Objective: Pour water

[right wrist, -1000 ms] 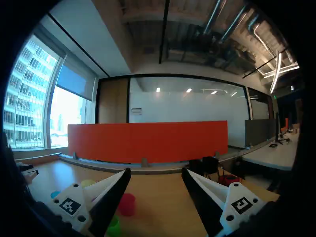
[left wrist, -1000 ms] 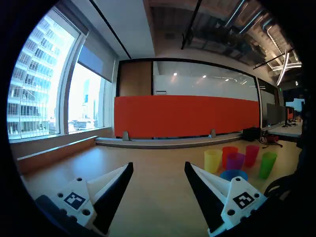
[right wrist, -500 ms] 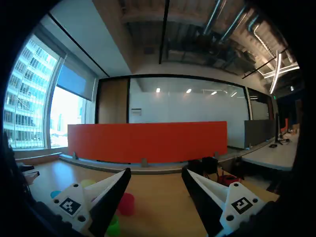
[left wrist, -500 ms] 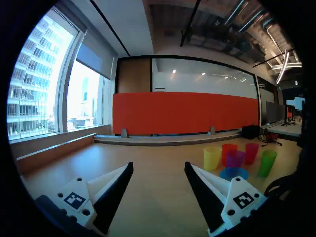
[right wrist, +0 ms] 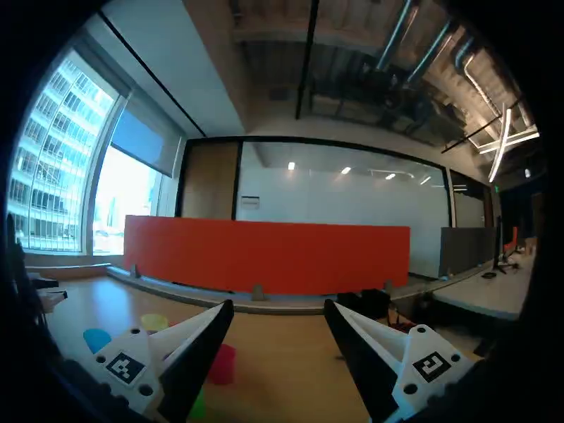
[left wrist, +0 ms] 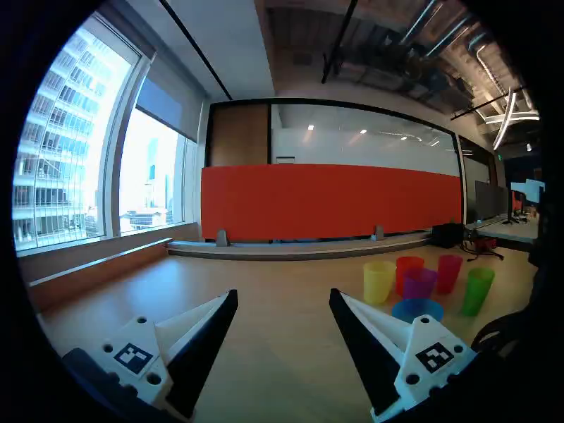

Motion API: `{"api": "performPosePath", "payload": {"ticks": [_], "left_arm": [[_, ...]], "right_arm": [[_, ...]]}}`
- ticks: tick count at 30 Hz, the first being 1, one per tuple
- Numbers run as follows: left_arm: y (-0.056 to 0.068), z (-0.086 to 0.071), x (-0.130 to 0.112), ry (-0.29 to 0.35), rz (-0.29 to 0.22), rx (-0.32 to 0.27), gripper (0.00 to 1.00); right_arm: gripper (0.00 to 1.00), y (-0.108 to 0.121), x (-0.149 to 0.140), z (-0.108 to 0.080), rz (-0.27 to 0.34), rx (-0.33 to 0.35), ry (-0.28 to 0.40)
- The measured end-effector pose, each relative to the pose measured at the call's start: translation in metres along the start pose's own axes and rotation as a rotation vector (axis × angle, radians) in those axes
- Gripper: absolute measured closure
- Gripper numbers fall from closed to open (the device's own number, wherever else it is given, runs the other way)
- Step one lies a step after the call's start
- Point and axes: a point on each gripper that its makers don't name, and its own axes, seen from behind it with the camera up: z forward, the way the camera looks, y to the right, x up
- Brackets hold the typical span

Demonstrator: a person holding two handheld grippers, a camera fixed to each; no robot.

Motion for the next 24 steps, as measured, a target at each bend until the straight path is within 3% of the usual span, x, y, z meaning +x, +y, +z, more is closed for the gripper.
{"api": "performPosePath", "payload": {"ticks": [11, 24], "left_arm": [[-0.001, 0.001, 0.0, 0.0, 0.0, 0.0, 0.04], [0.0, 0.001, 0.0, 0.0, 0.0, 0.0, 0.04]], "right_arm": [[0.0, -0.006, -0.031, 0.007, 0.034, 0.022, -0.018], [0.0, 0.002, -0.065, 0.008, 0.045, -0.01, -0.038]]}}
